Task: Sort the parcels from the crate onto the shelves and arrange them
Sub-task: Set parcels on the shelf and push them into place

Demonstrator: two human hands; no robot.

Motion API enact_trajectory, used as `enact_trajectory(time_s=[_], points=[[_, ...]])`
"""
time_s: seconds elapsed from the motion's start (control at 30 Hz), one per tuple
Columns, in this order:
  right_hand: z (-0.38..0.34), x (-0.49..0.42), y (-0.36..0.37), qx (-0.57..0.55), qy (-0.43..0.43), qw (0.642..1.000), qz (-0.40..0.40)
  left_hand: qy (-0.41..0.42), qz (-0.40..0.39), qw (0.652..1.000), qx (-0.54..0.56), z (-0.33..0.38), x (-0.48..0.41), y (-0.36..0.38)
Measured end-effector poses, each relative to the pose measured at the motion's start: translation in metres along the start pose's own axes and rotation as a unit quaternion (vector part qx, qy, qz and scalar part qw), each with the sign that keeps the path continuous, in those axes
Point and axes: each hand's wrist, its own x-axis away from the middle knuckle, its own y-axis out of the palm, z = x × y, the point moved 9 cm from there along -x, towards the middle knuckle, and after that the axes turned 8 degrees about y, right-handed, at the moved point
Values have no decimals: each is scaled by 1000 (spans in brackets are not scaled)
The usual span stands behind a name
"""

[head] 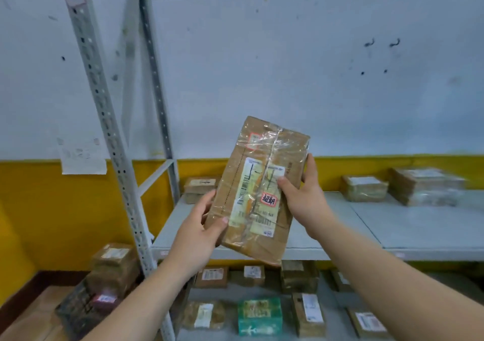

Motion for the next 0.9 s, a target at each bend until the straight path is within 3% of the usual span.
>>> enact_trajectory(time_s=[0.53,0.9], points=[[38,-60,-133,54,49,981,179,24,-187,979,74,-5,-97,152],[41,-54,-257,132,48,954,264,59,-242,964,88,46,-104,279]])
